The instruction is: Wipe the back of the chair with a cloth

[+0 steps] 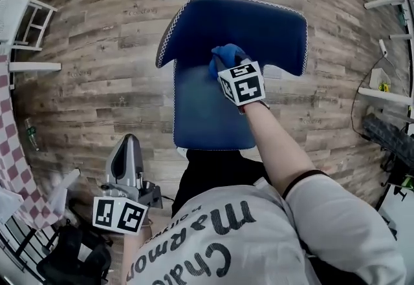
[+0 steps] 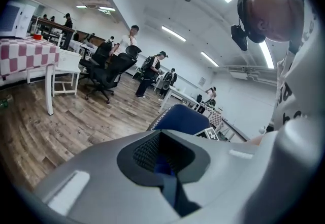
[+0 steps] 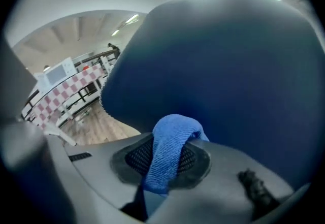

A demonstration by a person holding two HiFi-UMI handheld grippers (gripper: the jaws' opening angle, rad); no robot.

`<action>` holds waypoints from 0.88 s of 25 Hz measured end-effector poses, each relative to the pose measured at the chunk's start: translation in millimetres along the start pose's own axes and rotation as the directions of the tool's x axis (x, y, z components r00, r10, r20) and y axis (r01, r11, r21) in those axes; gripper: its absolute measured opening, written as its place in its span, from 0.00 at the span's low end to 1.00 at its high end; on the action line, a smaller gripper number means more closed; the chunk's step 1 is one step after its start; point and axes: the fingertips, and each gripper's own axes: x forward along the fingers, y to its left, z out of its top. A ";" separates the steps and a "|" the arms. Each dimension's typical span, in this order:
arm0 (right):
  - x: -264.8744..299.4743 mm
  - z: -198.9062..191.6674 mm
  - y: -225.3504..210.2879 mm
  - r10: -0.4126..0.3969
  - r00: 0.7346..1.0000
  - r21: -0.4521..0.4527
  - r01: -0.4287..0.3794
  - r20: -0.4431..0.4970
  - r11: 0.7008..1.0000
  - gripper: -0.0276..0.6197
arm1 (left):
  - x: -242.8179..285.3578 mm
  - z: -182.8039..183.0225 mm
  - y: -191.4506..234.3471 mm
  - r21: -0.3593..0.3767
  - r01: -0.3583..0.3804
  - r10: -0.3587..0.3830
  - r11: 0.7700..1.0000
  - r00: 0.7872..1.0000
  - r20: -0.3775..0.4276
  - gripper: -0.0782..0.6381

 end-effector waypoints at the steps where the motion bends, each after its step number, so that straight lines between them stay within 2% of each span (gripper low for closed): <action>1: 8.7 3.4 17.5 0.050 0.999 -0.037 -0.051 -0.013 0.998 0.14 | 0.6 0.1 3.2 -0.009 -0.010 0.011 1.000 1.000 0.003 0.12; 3: 24.0 4.3 58.3 0.170 0.984 -0.094 -0.174 -0.051 0.980 0.14 | 2.5 -0.3 8.8 -0.025 -0.026 0.027 0.999 1.000 0.006 0.12; 5: 35.1 -0.6 97.6 0.271 0.958 -0.155 -0.283 -0.097 0.946 0.14 | 4.7 -2.1 13.1 -0.038 -0.039 0.039 0.999 0.999 0.004 0.12; 7: 41.9 -4.4 122.8 0.326 0.937 -0.188 -0.346 -0.126 0.919 0.14 | 7.7 -3.5 15.7 -0.047 -0.045 0.045 0.998 0.999 -0.002 0.12; 9: 47.8 -4.4 133.0 0.355 0.925 -0.184 -0.375 -0.132 0.909 0.14 | 11.3 -3.5 18.0 -0.051 -0.049 0.048 0.998 0.999 -0.008 0.12; 12: 59.7 1.6 123.8 0.343 0.932 -0.164 -0.359 -0.119 0.919 0.14 | 16.3 -3.4 21.3 -0.052 -0.051 0.051 0.997 0.999 -0.013 0.12; 16: 63.2 5.5 83.7 0.269 0.959 -0.072 -0.276 -0.090 0.959 0.14 | 22.0 -12.4 17.8 -0.059 -0.040 0.038 0.997 0.998 -0.040 0.12; 22: 37.5 -17.6 14.1 0.133 0.989 0.095 -0.127 -0.069 0.987 0.14 | 48.0 -9.1 -2.7 -0.030 0.051 -0.054 0.998 0.996 -0.075 0.12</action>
